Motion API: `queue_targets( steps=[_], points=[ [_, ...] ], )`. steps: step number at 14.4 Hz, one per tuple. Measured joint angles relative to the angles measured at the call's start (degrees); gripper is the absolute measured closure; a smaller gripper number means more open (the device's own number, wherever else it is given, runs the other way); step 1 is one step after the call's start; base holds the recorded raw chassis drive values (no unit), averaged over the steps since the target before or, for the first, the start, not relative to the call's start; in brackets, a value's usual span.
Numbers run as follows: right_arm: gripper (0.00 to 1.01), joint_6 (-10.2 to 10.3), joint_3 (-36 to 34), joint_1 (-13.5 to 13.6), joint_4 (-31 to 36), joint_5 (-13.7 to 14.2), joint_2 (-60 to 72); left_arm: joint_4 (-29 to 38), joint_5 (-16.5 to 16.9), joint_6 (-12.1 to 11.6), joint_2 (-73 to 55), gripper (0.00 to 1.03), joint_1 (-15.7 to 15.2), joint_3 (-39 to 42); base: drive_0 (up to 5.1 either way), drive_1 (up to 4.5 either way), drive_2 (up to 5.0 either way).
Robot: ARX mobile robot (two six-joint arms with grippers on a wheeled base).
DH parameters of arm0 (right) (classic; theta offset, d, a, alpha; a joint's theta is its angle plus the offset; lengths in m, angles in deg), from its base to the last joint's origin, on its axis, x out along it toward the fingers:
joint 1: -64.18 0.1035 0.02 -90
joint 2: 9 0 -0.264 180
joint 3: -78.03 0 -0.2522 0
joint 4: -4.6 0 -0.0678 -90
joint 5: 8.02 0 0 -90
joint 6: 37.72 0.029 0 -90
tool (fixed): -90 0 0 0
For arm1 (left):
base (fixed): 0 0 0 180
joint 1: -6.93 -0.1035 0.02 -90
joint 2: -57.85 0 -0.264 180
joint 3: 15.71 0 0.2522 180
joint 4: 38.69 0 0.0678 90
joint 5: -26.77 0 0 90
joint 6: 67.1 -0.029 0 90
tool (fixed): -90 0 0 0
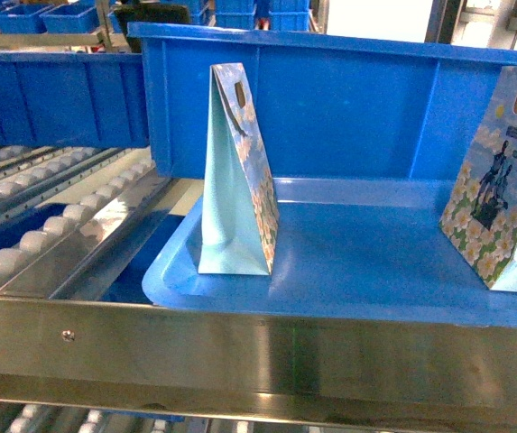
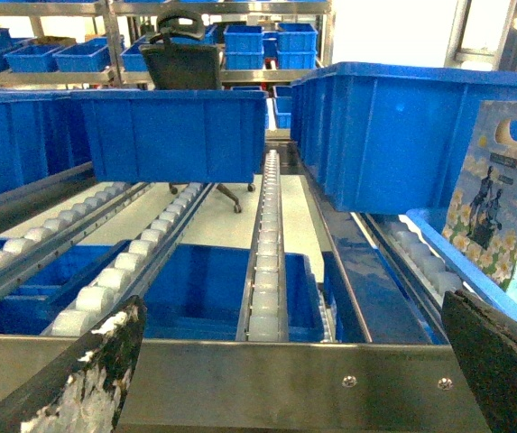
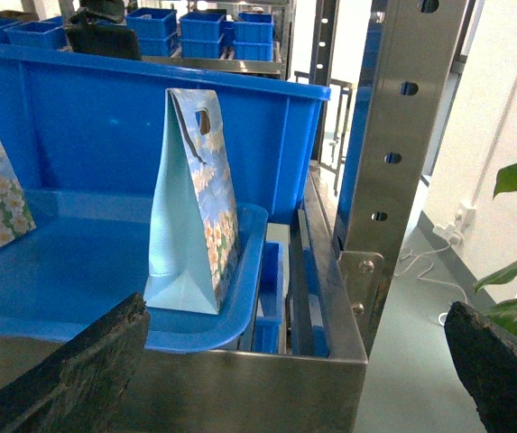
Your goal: Move flower gift bag to table near conveyor
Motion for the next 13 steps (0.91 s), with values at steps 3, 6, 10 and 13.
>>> queue_targets(
  steps=[3,6,10,13],
  points=[
    [0.03,0.0,0.0,0.0,0.0,0.0,0.0,0.0,0.02,0.0,0.0,0.05,0.0,0.0,0.0,0.0,0.0],
    [0.03,0.0,0.0,0.0,0.0,-0.02,0.0,0.0,0.02,0.0,0.0,0.05,0.0,0.0,0.0,0.0,0.0],
    [0.03,0.0,0.0,0.0,0.0,0.0,0.0,0.0,0.0,0.0,0.0,0.05,0.0,0.0,0.0,0.0,0.0],
    [0.03,0.0,0.0,0.0,0.0,0.0,0.0,0.0,0.0,0.0,0.0,0.05,0.0,0.0,0.0,0.0,0.0]
  ],
)
